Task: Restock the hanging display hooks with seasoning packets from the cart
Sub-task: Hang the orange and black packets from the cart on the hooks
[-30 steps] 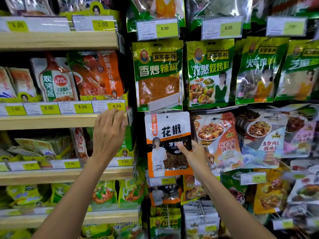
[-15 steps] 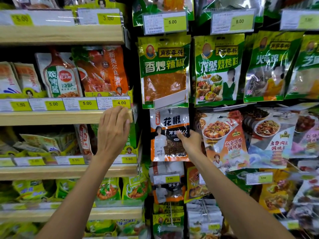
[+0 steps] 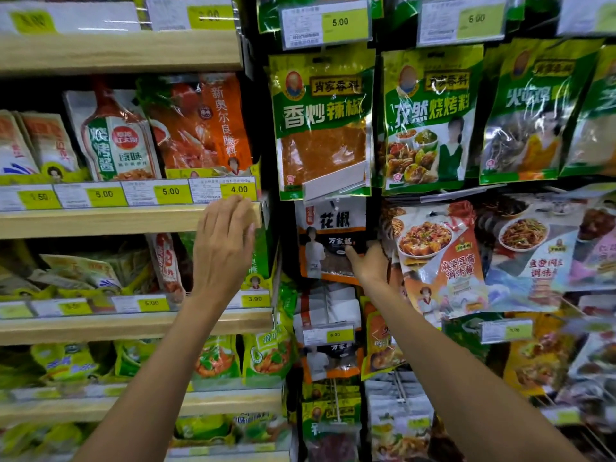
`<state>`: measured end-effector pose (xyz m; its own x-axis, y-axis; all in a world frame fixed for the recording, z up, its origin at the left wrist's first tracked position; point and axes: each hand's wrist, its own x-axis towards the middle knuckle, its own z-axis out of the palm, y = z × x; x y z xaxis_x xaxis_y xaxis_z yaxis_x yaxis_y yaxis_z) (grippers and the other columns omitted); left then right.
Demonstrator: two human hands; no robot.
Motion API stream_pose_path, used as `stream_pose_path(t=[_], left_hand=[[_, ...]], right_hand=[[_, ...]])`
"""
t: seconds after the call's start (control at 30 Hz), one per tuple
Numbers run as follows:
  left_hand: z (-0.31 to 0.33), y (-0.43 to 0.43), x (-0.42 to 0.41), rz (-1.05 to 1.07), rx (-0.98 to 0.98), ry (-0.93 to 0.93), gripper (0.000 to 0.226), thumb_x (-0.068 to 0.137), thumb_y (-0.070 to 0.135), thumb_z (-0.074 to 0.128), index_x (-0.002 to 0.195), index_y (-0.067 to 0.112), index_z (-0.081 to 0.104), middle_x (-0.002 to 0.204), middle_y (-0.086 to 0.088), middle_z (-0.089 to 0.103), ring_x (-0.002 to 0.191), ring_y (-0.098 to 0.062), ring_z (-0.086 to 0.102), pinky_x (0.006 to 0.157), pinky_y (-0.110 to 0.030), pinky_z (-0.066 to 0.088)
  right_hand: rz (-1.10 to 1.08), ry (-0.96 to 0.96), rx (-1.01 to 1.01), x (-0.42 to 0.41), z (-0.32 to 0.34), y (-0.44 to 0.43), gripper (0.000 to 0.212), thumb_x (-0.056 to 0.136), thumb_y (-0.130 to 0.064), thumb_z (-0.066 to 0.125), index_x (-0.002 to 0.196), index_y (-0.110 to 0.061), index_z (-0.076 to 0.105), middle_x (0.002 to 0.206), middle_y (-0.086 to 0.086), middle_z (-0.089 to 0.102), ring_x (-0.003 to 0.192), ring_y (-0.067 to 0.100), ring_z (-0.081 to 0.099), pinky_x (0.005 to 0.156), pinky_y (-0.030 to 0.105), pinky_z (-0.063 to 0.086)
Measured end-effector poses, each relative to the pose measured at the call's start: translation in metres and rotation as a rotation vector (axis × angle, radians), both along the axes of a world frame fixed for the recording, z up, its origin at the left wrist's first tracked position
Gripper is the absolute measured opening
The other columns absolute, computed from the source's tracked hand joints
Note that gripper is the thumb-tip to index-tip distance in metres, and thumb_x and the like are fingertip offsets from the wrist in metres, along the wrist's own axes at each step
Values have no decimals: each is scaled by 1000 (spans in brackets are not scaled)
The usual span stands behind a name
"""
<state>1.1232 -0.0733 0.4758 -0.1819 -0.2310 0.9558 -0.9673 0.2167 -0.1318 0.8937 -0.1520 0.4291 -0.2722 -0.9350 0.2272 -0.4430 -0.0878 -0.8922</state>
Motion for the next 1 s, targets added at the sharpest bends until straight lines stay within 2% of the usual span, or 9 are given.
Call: stream_pose_path(t=[0.13, 0.27, 0.4, 0.5, 0.63, 0.77, 0.83, 0.9, 1.0], left_hand=[[-14, 6, -18, -59, -44, -3, 30, 94, 4, 50, 122, -6, 55, 120, -23, 59, 116, -31, 48, 104, -44, 38], [-48, 12, -66, -227, 84, 23, 28, 95, 8, 46, 114, -7, 60, 112, -22, 63, 108, -32, 55, 96, -43, 45], [-104, 29, -143, -497, 524, 235, 30, 97, 15, 43, 112, -2, 62, 108, -15, 64, 103, -29, 60, 89, -38, 48], [-156, 49, -209, -662, 890, 438, 27, 100, 23, 42, 112, 8, 61, 102, -4, 61, 94, -18, 57, 79, -20, 39], [-216, 77, -296, -787, 1351, 584, 24, 101, 18, 41, 100, 8, 64, 91, -8, 64, 80, -17, 57, 71, -27, 42], [-264, 112, -376, -861, 1655, 716, 26, 100, 11, 40, 93, 3, 64, 79, -5, 65, 74, -21, 61, 64, -13, 48], [-288, 128, -411, -845, 1741, 749, 28, 100, 9, 40, 94, -3, 64, 82, -12, 66, 75, -22, 62, 62, -10, 48], [-311, 141, -443, -827, 1821, 765, 27, 100, 4, 40, 95, -9, 63, 84, -17, 65, 76, -26, 60, 68, -20, 50], [-335, 160, -485, -793, 1936, 721, 24, 98, -1, 41, 94, -9, 63, 76, -12, 63, 62, -7, 62, 69, -26, 48]], right_hand=[[38, -31, -96, -8, -14, 46, 39, 96, -17, 57, 129, 1, 47, 124, 15, 58, 117, 27, 54, 89, 26, 40], [93, -81, -101, -36, -38, 92, 32, 100, -20, 49, 129, -6, 50, 118, 6, 58, 109, 18, 55, 95, 29, 46], [20, -80, -28, -95, -79, 138, 28, 102, -28, 45, 123, -13, 56, 106, -1, 61, 88, 10, 59, 77, 21, 50], [-73, -69, 51, -150, -120, 182, 27, 101, -27, 44, 112, -10, 62, 97, 10, 66, 80, 20, 61, 72, 36, 49], [-294, -196, 177, -228, -178, 251, 27, 100, -17, 48, 91, 2, 66, 84, 18, 69, 82, 29, 67, 80, 49, 52], [-497, -277, 292, -299, -228, 326, 26, 98, -18, 52, 81, -5, 67, 79, 11, 71, 73, 10, 67, 69, 21, 51], [-562, -288, 384, -331, -246, 360, 28, 98, -20, 53, 78, -8, 68, 79, 5, 71, 74, 11, 67, 70, 25, 49], [-599, -288, 451, -361, -261, 392, 28, 98, -21, 53, 75, -14, 68, 78, -1, 72, 73, 4, 67, 70, 22, 49], [-651, -313, 498, -401, -273, 428, 22, 97, -17, 54, 79, -18, 67, 77, -4, 72, 70, -1, 66, 68, 19, 49]])
